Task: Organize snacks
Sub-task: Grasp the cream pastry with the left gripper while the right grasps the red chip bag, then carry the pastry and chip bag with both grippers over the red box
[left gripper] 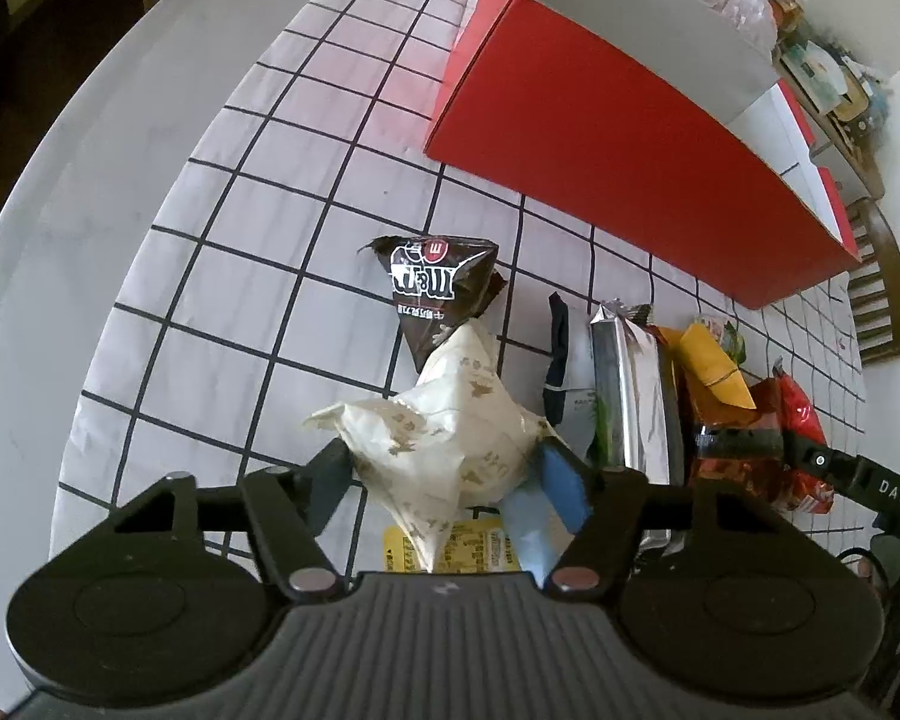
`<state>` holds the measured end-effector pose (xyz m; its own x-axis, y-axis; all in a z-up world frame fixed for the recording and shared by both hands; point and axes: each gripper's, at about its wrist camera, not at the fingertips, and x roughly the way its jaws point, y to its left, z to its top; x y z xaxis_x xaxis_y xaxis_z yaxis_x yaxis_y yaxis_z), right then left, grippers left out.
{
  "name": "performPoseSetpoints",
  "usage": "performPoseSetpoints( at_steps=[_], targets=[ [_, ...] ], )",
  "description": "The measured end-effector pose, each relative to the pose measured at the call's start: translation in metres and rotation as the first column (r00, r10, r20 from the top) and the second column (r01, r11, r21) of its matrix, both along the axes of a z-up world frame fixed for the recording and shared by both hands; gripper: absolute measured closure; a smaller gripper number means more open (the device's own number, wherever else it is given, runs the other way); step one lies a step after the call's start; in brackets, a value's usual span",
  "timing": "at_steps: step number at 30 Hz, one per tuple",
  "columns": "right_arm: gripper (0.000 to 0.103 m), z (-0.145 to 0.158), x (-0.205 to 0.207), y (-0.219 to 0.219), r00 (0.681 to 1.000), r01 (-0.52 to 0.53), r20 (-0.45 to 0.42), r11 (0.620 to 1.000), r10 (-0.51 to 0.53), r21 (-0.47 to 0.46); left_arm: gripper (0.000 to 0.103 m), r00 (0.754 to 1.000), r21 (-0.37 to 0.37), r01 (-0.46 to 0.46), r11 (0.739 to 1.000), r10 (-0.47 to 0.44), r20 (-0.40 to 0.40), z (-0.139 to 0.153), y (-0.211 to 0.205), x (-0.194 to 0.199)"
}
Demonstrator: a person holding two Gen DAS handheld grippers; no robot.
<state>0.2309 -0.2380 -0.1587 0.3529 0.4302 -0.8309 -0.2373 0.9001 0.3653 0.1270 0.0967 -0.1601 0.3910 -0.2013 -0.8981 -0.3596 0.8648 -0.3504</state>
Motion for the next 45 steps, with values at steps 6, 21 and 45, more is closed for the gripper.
performPoseSetpoints(
  at_steps=[6,21,45],
  targets=[
    [0.033,0.002,-0.004,-0.003,1.0,0.014,0.009,1.0,-0.014,0.011,0.055,1.0,-0.002,-0.027,1.0,0.027,0.011,0.003,0.002,-0.004],
    [0.033,0.028,-0.03,-0.014,0.993,0.076,0.085,0.997,-0.078,0.032,0.076,0.993,0.007,-0.062,0.998,0.06,0.104,0.024,0.005,-0.025],
    [0.033,0.119,-0.037,0.017,0.938,-0.002,0.346,1.0,0.012,-0.027,0.075,0.935,0.206,0.014,0.978,-0.086,0.344,0.131,-0.045,-0.017]
  ],
)
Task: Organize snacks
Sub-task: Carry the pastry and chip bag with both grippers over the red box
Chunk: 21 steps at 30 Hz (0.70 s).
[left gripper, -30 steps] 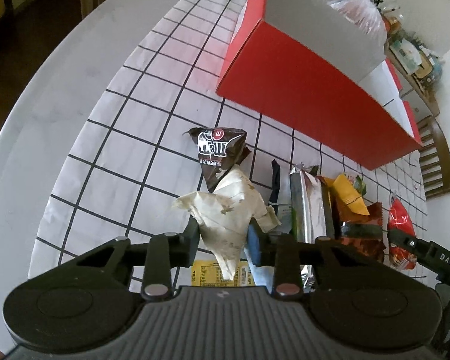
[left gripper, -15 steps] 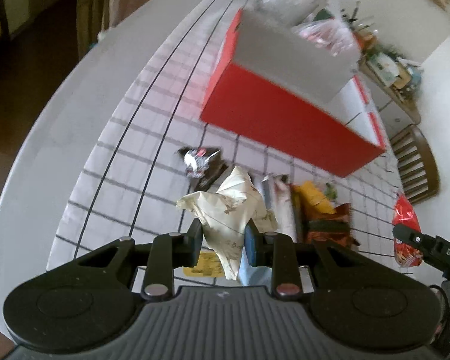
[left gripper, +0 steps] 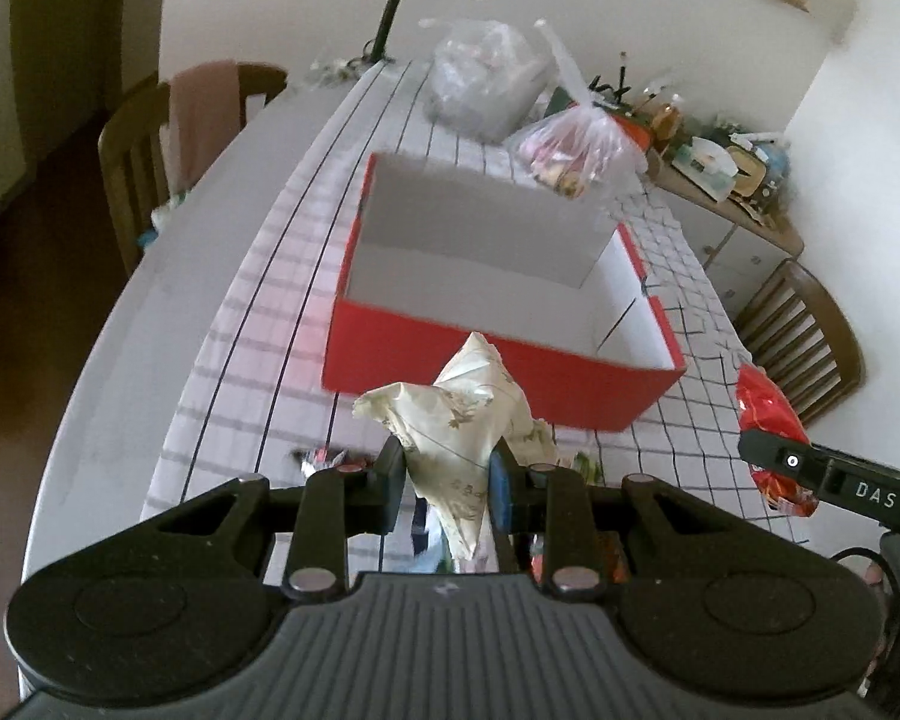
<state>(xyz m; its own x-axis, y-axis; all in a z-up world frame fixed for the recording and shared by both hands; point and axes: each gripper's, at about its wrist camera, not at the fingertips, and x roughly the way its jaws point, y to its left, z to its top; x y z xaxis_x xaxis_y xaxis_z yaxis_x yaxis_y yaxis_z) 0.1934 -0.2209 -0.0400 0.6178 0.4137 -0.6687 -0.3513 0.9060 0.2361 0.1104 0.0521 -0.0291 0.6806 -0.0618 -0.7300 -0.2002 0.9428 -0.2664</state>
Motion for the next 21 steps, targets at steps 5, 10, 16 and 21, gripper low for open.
performPoseSetpoints(
  at_steps=[5,10,16,21],
  targets=[
    [0.033,0.012,0.016,0.014,0.998,-0.029,0.056,0.998,0.032,-0.046,0.075,0.999,0.058,0.021,0.998,-0.023,0.026,0.013,-0.011,0.022],
    [0.033,0.019,0.039,0.032,0.993,-0.061,0.092,0.994,0.069,-0.087,0.075,0.999,0.103,0.026,0.994,-0.03,0.035,0.02,-0.015,0.051],
    [0.033,0.018,0.069,0.059,0.987,-0.101,0.112,0.983,0.119,-0.155,0.075,0.999,0.154,0.023,0.988,-0.029,0.036,0.024,-0.013,0.09],
    [0.033,0.011,0.099,0.08,0.982,-0.133,0.101,0.968,0.157,-0.212,0.075,0.999,0.19,0.032,0.981,-0.036,0.021,0.02,-0.008,0.125]
  ],
)
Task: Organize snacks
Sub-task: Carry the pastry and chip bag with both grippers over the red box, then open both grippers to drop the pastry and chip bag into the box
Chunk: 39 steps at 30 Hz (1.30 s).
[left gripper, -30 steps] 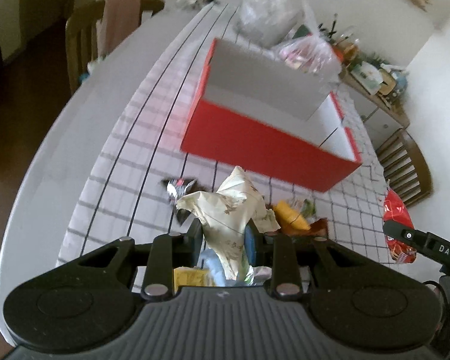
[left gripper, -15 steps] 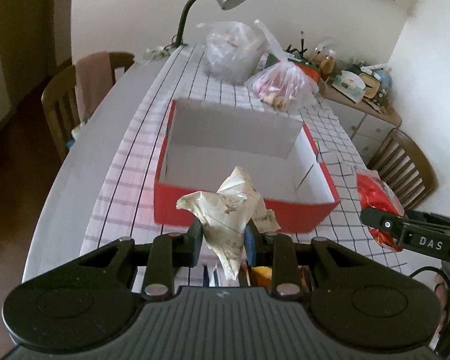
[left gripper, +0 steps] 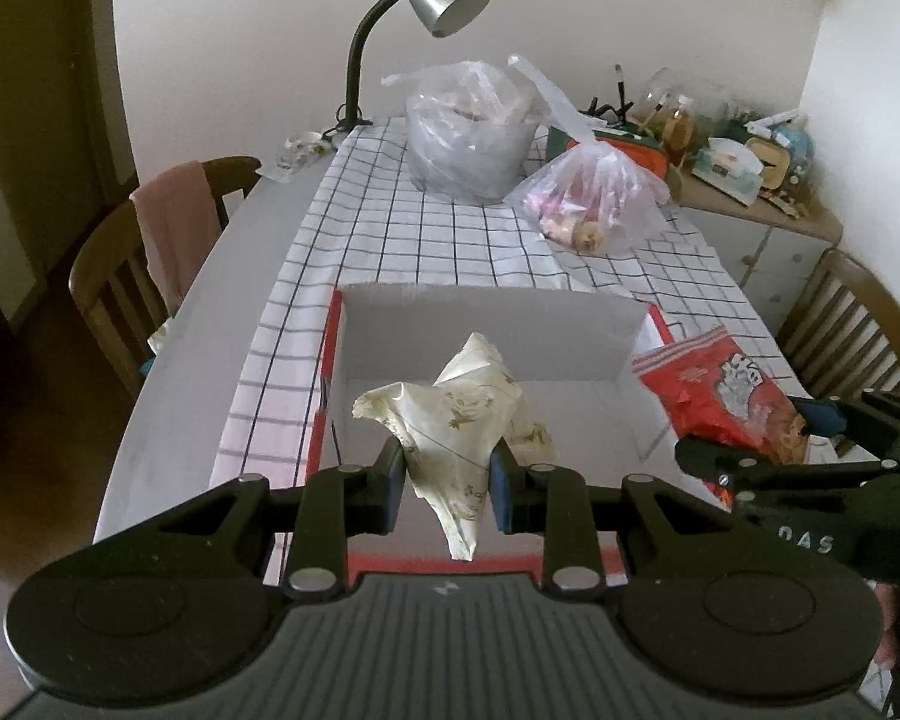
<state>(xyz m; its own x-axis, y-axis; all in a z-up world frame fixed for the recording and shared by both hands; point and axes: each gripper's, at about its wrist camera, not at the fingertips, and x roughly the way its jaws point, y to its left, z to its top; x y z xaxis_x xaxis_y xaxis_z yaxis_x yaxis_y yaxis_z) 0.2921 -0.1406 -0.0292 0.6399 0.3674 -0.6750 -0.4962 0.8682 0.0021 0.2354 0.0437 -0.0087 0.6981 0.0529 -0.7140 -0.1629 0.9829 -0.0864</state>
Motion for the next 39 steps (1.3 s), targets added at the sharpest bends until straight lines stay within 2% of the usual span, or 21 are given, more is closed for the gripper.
performPoseSetpoints(
  at_steps=[8,18,30,35,39],
  targets=[
    [0.033,-0.025,0.042,0.029,0.998,-0.034,-0.046,0.996,0.031,-0.083,0.075,0.998,-0.011,-0.018,1.0,0.017,-0.053,-0.021,0.014,0.049],
    [0.033,-0.071,0.076,0.058,0.987,-0.094,-0.147,0.982,0.07,-0.165,0.075,0.98,-0.013,-0.03,0.999,0.027,-0.197,-0.066,0.025,0.096],
    [0.033,-0.099,0.085,0.07,0.97,-0.139,-0.228,0.966,0.088,-0.217,0.075,0.942,0.003,0.0,1.0,0.001,-0.337,-0.104,0.019,0.111],
    [0.031,-0.098,0.082,0.071,0.971,-0.143,-0.22,0.963,0.092,-0.228,0.074,0.938,0.008,0.007,1.0,-0.003,-0.346,-0.105,0.016,0.111],
    [0.027,-0.091,0.081,0.067,0.974,-0.13,-0.21,0.969,0.085,-0.209,0.069,0.946,-0.006,0.005,1.0,-0.006,-0.324,-0.099,0.017,0.105]
  ],
)
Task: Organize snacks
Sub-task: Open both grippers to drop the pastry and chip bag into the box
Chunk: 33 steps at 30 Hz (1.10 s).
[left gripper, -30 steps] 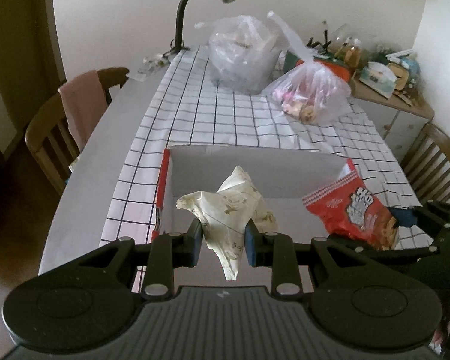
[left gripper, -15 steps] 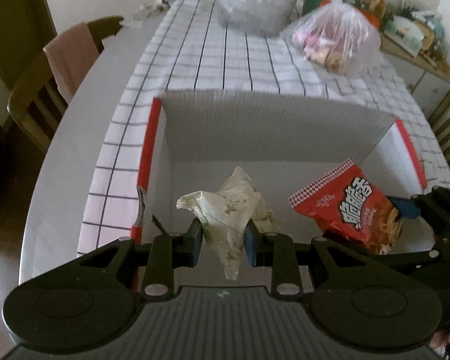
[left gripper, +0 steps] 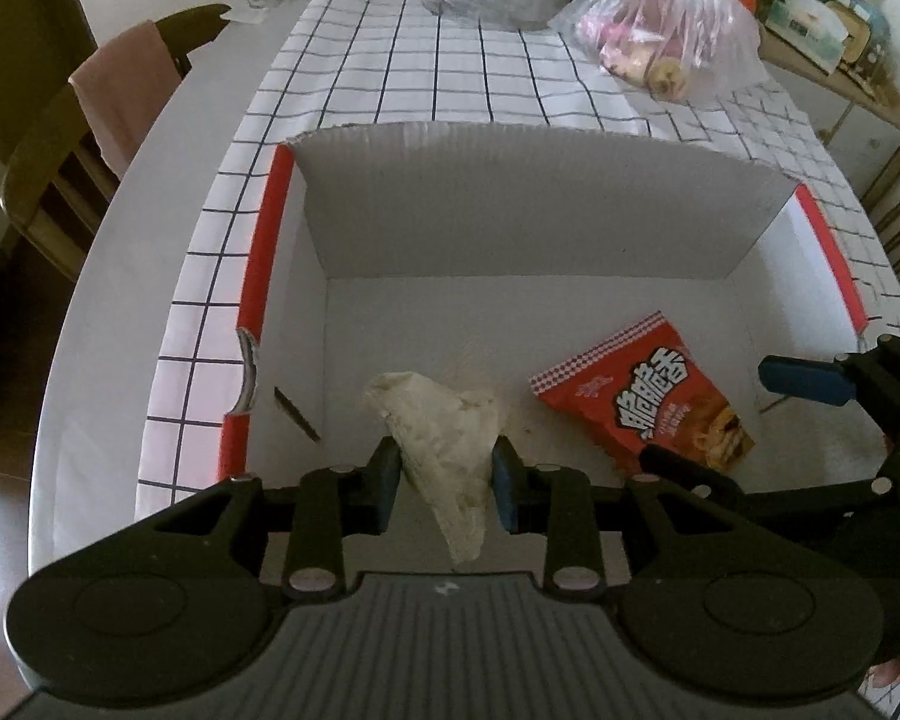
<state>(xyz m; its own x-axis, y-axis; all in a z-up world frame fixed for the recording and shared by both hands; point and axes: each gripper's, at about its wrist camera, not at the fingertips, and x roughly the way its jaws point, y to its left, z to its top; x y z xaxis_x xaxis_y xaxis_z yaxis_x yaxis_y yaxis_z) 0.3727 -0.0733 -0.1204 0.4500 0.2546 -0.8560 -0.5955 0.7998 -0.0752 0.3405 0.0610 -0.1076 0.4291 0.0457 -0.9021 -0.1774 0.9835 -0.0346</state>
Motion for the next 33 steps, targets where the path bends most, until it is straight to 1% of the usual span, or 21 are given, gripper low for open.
performPoseSetpoints(
  at_steps=[4,8,10,11,20,22,27,33],
  targets=[
    [0.024,0.011,-0.003,-0.006,1.0,0.016,0.012,0.999,-0.016,0.028,0.058,0.999,-0.006,0.004,1.0,-0.004,0.038,0.011,-0.001,-0.008],
    [0.023,0.024,-0.009,-0.014,0.999,0.036,0.02,0.998,-0.037,0.059,0.057,0.997,-0.022,0.012,1.0,-0.01,0.077,0.026,-0.001,-0.019],
    [0.022,0.031,-0.013,-0.017,0.999,0.04,0.031,0.997,-0.043,0.072,0.051,0.995,-0.027,0.015,1.0,-0.012,0.098,0.033,-0.002,-0.025],
    [0.021,0.035,-0.016,-0.019,0.998,0.042,0.037,0.996,-0.045,0.079,0.049,0.994,-0.03,0.015,0.999,-0.012,0.111,0.037,-0.002,-0.029],
    [0.017,0.069,-0.05,-0.031,0.994,0.05,0.086,0.989,-0.062,0.136,0.048,0.979,-0.023,0.033,0.999,-0.027,0.2,0.068,-0.009,-0.066],
    [0.017,0.076,-0.059,-0.033,0.993,0.048,0.096,0.988,-0.063,0.149,0.043,0.974,-0.014,0.032,0.999,-0.028,0.223,0.075,-0.011,-0.074],
    [0.016,0.093,-0.08,-0.04,0.991,0.045,0.119,0.981,-0.069,0.191,0.043,0.96,-0.011,0.036,0.999,-0.032,0.28,0.092,-0.014,-0.097],
    [0.014,0.109,-0.106,-0.049,0.987,0.028,0.147,0.97,-0.065,0.24,0.038,0.936,0.009,0.041,0.999,-0.042,0.348,0.11,-0.019,-0.128]
  ],
)
